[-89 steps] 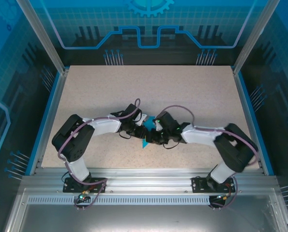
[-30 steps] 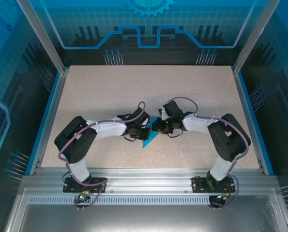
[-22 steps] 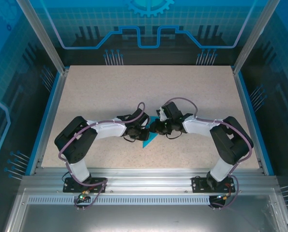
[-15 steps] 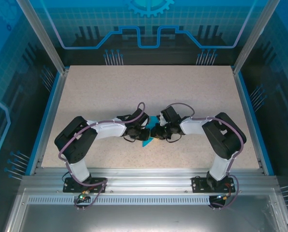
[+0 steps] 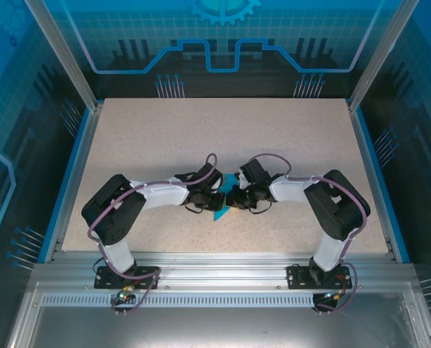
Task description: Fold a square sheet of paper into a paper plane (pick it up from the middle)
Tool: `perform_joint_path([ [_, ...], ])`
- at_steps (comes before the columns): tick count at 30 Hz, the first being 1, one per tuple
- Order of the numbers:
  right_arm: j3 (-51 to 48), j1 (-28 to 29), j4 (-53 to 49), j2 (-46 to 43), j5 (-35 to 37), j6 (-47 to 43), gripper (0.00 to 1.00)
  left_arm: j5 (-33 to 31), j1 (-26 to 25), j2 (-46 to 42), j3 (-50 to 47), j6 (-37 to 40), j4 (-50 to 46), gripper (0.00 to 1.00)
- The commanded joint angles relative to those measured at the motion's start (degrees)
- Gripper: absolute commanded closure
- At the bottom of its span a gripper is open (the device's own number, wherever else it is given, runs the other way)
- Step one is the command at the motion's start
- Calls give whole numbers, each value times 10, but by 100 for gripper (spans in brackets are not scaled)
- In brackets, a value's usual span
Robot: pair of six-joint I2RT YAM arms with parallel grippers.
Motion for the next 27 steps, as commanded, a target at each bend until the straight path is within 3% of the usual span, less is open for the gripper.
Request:
perform_joint_path([
  [1,14,22,-16,-23,-22,-1,86,6,-4,17,-13,-1,-18,95],
  [12,3,24,-2,21,-2,23,92,8,-4,7,-20,-9,-15,96],
  [27,8,23,-29,18,18,22,92,72,-13,-131,-70,-49,5,89],
])
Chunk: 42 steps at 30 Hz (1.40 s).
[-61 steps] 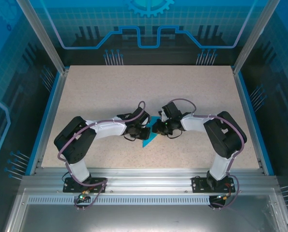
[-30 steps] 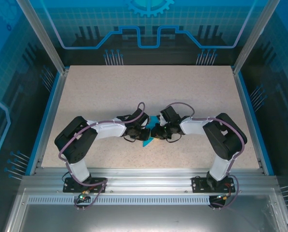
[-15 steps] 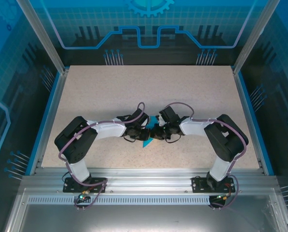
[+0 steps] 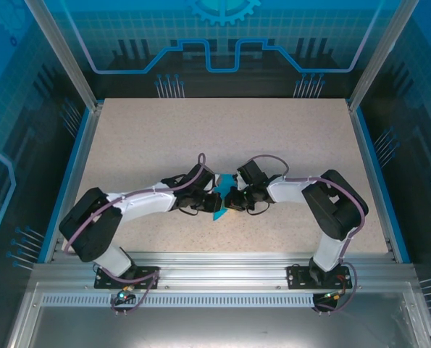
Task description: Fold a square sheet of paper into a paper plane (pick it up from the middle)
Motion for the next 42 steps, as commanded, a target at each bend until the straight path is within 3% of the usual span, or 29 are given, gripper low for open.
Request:
perform_joint_path([
  [1,6,11,-30,7,16,2,92,35,-9,-6,-16,-21,4,89],
  [15,16,10,-38,4,10,-5,91,8,-21,82,-38,-43,15,91],
  [29,29,39,-22,-41,-21,-3,89,6,-24,84,-69,-52,31,92],
  [42,-23,37,45,4,-20,30,91,-5,-25,66,-75,-53,26,93],
])
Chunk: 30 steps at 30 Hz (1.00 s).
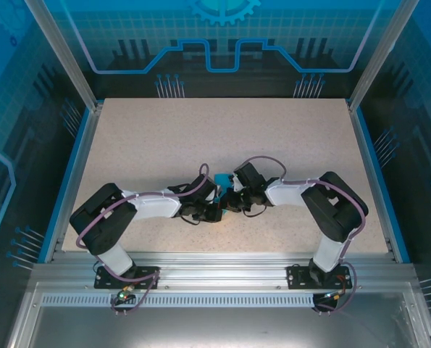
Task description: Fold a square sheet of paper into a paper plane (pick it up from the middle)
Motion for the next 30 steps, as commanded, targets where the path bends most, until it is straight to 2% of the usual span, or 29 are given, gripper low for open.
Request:
perform_joint_path([
  [1,-15,9,4,10,-12,6,91,-24,-7,7,-28,-5,-40,93],
  [13,11,-52,-37,15,24,-46,91,-46,-7,27,-40,3,-54,97],
  [25,26,-146,-33,43,-14,-84,91,-49,-8,26,-56,3,-48,98],
  [30,26,-169,-39,25,-36,-93,90,-47,-8,20,-54,2,-46,98],
])
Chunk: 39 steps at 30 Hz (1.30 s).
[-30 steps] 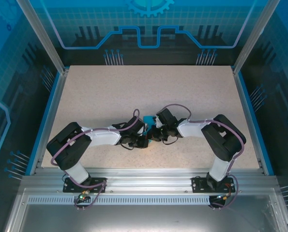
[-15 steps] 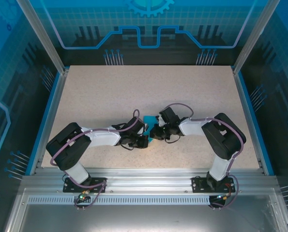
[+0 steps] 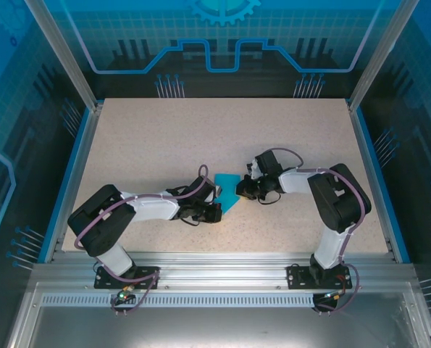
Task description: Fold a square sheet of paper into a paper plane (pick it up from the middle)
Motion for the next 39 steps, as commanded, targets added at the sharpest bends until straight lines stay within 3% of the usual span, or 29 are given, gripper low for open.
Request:
perform_joint_path([
  [1,8,-27,-17,-10,-1,-23,90,-38,-5,26,-32,2,-77,98],
  [9,1,14,-37,-91,-6,-21,88,-34,-5,13,-21,0,-75,97],
  [18,-26,96,5,-56,25,30,88,-30,-6,13,-11,0,-74,97],
  [29,-34,79,6,-4,45,23,91,-28,-7,-41,-37,-2,-76,92],
  [39,-14,89,-6,-33,17,20,89,-31,-9,-5,-28,-5,-85,93],
])
